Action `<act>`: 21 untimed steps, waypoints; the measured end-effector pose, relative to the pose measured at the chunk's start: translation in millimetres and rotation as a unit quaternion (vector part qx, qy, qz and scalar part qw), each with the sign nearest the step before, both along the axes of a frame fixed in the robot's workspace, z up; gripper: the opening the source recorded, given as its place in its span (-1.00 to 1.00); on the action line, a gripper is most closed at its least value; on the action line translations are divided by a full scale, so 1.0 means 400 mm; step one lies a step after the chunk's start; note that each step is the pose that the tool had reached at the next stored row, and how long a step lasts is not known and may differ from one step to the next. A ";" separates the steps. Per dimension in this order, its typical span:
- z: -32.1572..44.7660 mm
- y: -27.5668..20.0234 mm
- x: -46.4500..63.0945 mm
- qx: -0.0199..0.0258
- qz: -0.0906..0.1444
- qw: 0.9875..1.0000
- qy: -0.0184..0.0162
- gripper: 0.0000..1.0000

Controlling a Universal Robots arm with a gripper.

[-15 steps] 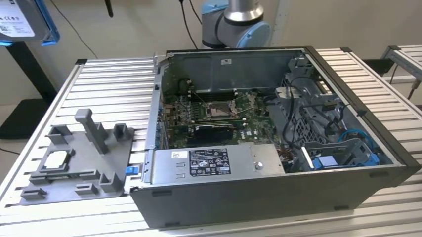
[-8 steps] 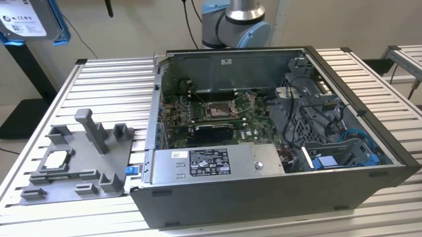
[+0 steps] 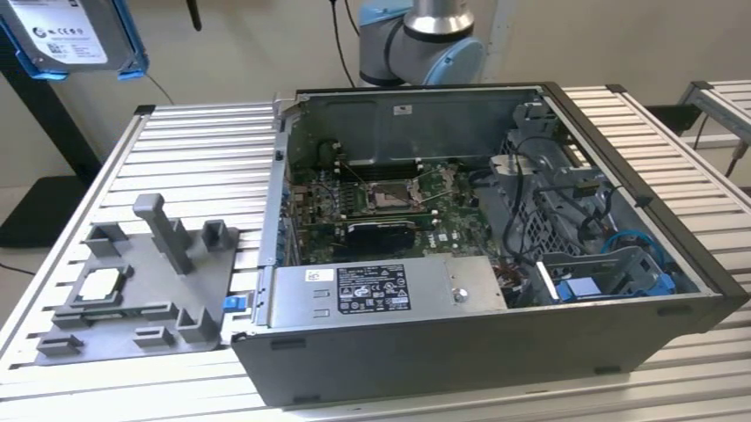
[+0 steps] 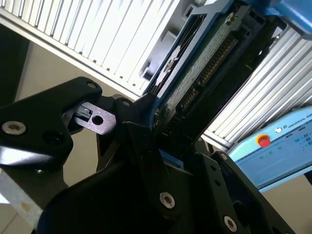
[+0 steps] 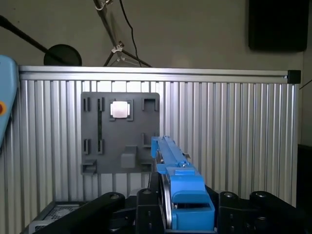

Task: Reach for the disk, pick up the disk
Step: 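Pick up the disk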

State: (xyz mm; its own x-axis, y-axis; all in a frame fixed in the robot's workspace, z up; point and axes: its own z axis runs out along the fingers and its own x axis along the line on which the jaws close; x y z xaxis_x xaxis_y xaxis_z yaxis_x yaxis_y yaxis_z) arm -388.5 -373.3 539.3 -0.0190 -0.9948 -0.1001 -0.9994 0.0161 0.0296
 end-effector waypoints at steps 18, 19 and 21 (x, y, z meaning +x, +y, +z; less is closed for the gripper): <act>0.000 0.000 0.147 0.000 0.000 1.000 0.001 -1.00; 0.000 0.000 0.156 0.000 0.000 1.000 0.001 -1.00; 0.000 0.000 0.174 0.000 0.000 1.000 0.001 -1.00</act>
